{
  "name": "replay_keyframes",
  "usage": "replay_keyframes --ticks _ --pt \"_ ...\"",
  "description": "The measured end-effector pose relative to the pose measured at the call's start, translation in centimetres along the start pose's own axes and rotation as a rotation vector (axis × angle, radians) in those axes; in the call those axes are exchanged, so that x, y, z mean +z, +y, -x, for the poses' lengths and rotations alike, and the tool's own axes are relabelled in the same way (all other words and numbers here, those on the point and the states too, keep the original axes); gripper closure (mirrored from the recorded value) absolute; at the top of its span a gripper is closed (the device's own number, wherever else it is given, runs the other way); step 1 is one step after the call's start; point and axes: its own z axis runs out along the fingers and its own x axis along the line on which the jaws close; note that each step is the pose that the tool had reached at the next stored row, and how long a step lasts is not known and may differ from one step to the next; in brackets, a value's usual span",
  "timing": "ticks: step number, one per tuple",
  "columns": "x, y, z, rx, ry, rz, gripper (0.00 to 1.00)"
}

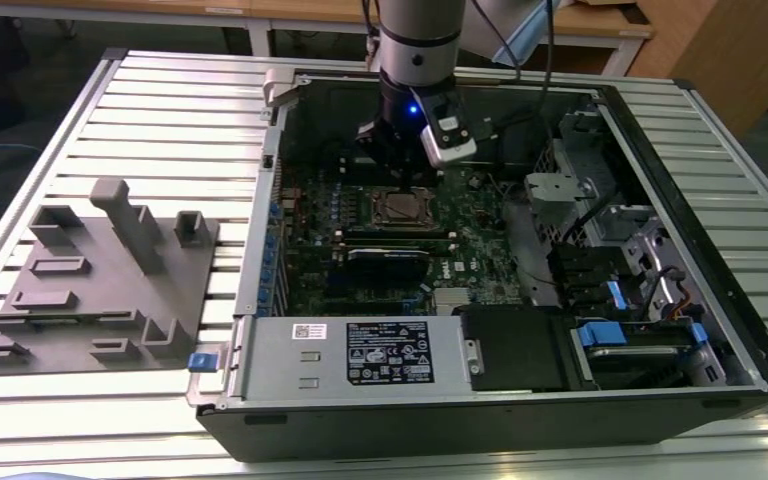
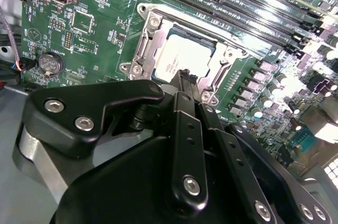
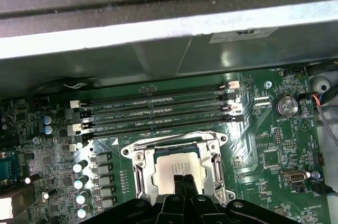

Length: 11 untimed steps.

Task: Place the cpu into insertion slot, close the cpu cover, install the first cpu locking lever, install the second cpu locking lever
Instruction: 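Install the second cpu locking lever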

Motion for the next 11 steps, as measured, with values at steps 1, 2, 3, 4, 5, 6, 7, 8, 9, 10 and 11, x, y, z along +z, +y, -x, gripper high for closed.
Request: replay_keyframes --ticks 1,2,3,4,5,6,7,8,9,10,11 --pt "0.00 -0.06 0.01 0.000 0.0000 0.0000 0.89" --pt "0.00 -0.14 0.02 0.000 0.0000 0.0001 0.89" --pt "-0.01 -0.23 0.04 0.000 0.0000 0.0000 0.89" --pt "-0.01 -0.33 0.05 0.000 0.0000 0.0000 0.89" --pt "-0.02 -0.43 0.06 0.000 0.0000 0.0000 0.89" --pt "-0.02 -0.53 0.08 0.000 0.0000 0.0001 0.89" --pt "-0.03 -0.65 0.10 0.000 0.0000 0.0001 0.89" --pt "-0.03 -0.77 0.11 0.000 0.0000 0.0000 0.89" --pt "-0.03 -0.90 0.13 0.000 0.0000 0.0001 0.89" --pt "-0.04 -1.03 0.15 0.000 0.0000 0.0000 0.89" --pt "-0.05 -1.17 0.17 0.000 0.0000 -0.0001 0.89"
